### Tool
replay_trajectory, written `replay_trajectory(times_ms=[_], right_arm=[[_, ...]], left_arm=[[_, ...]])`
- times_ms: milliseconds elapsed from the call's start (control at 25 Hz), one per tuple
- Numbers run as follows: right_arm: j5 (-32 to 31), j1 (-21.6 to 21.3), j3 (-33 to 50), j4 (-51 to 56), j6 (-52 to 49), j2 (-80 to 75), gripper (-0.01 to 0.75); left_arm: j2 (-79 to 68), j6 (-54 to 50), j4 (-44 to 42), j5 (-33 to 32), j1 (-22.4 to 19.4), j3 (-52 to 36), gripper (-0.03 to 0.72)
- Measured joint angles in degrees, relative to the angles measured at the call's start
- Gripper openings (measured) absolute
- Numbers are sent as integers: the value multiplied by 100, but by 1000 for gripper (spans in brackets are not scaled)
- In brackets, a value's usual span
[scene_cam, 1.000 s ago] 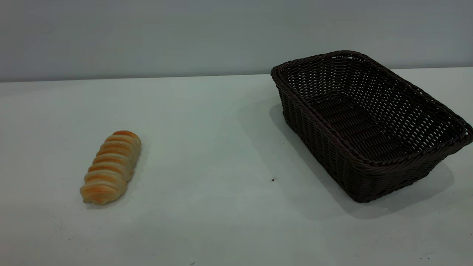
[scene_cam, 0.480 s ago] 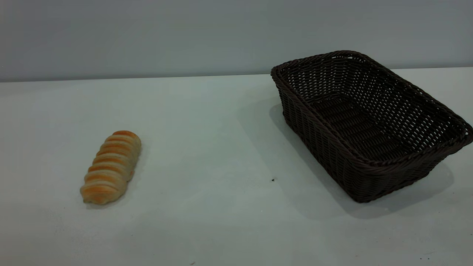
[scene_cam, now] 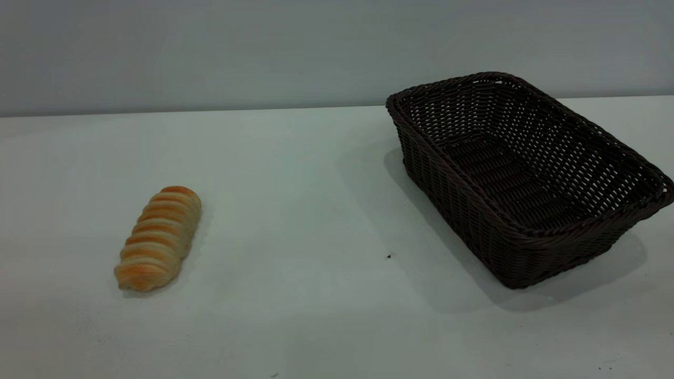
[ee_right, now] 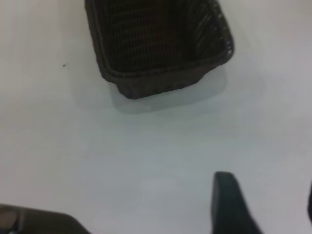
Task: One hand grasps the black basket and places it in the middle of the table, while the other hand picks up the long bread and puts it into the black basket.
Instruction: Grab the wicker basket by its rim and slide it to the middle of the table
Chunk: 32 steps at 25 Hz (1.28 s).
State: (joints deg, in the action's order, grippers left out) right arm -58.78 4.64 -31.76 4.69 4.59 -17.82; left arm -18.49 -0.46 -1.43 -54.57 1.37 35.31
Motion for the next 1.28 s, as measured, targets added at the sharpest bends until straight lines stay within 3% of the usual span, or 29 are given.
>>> replay_trajectory(times_ms=[120,240,520,840,1280], right_arm=[[269,0,-363,195,0,-1090,519],[623,0,-628,577,-12,-2151,559],[1664,0,-685,1686,-815,-4658,568],[2847,0,-763,3176,-1014,-6967,568],[3708,0,-1331,4355,-1050,-8665,568]], left_arm=[[-1045,319,8,350,0,429,572],[-1916,571,13,680,0,754,572],[-3168,696,73,1369,0,973,572],[-3385,702,232,1489,0,973,570],[-3385,702,276,1495,0,973,570]])
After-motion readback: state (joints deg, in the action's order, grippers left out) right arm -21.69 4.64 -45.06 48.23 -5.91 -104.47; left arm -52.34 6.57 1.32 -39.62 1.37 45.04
